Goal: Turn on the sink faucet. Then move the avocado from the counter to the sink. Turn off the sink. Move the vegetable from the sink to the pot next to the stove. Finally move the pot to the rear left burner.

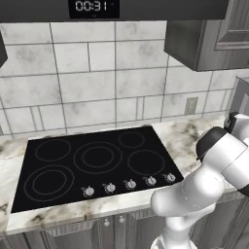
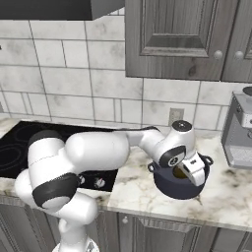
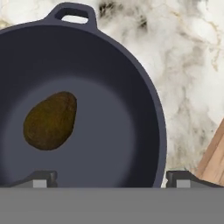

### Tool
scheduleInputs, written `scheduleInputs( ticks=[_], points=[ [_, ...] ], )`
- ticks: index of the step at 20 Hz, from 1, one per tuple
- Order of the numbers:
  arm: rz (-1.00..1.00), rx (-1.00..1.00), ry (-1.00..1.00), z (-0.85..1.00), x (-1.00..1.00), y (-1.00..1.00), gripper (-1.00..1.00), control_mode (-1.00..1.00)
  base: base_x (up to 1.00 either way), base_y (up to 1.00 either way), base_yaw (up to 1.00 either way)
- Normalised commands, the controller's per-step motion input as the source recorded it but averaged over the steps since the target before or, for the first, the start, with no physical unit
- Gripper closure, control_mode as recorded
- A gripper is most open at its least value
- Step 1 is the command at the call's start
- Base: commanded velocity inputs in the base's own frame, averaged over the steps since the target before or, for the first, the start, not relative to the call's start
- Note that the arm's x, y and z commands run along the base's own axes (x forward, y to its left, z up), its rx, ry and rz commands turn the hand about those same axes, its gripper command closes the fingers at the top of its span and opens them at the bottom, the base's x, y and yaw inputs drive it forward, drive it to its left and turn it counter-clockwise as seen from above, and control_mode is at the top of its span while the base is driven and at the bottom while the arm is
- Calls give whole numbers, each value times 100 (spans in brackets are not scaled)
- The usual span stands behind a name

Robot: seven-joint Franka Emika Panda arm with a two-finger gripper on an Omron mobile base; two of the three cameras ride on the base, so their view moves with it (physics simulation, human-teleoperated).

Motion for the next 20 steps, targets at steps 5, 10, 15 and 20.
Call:
scheduleInputs(
  ticks=[5, 10, 15, 20],
  points=[
    [-8, 0, 1, 2, -7, -8, -100, -100, 0, 0, 0],
    [-4, 0, 0, -19, 0, -4, -100, -100, 0, 0, 0],
    [-1, 0, 0, -25, 0, -5, -100, -100, 0, 0, 0],
    [0, 0, 0, -23, 0, -8, -100, -100, 0, 0, 0]
  ],
)
